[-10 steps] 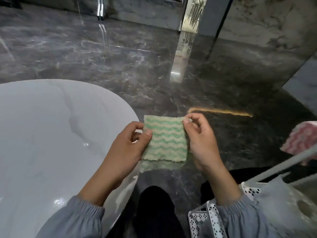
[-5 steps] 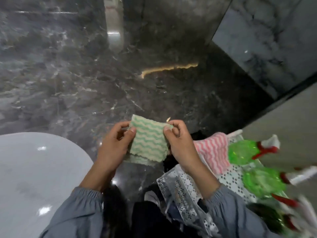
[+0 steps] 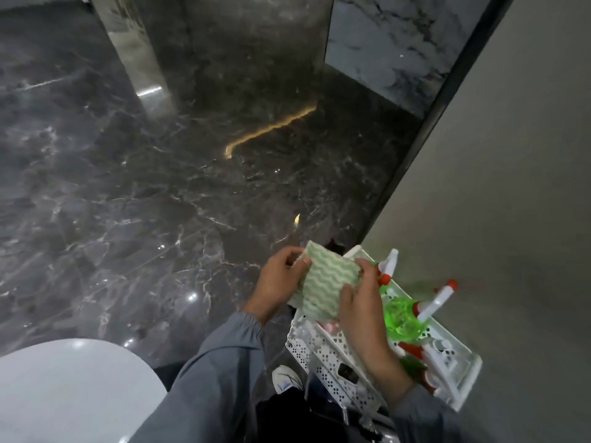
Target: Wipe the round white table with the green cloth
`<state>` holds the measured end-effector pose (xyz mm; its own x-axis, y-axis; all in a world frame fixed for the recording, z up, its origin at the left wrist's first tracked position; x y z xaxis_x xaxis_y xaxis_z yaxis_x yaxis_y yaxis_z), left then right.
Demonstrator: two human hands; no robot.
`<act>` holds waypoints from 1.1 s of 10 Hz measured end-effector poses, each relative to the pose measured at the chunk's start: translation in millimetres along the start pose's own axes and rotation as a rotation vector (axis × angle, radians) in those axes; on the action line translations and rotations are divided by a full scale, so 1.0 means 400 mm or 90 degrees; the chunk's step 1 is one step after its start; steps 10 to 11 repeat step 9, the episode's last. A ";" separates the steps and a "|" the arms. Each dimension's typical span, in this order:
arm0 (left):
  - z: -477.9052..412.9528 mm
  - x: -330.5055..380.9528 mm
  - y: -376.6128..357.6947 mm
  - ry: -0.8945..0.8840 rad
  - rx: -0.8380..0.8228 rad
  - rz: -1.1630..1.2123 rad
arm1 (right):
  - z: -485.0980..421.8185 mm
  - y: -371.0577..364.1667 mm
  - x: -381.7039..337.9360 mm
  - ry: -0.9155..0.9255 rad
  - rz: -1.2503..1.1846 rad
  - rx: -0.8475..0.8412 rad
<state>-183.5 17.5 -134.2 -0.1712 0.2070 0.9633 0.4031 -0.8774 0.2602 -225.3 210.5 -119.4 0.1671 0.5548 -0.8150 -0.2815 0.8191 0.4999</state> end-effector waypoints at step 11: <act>0.199 -0.007 0.418 0.023 0.135 -0.081 | 0.145 -0.331 -0.282 0.222 0.117 -0.214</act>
Point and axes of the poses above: each hand's wrist, its own z-axis away from the middle knuckle, its own y-axis out of the back of the hand, x = y × z, the point moved 9 cm from there along -z, towards the middle knuckle, and after that the axes turned 12 degrees about -y, right-handed, at the moved point
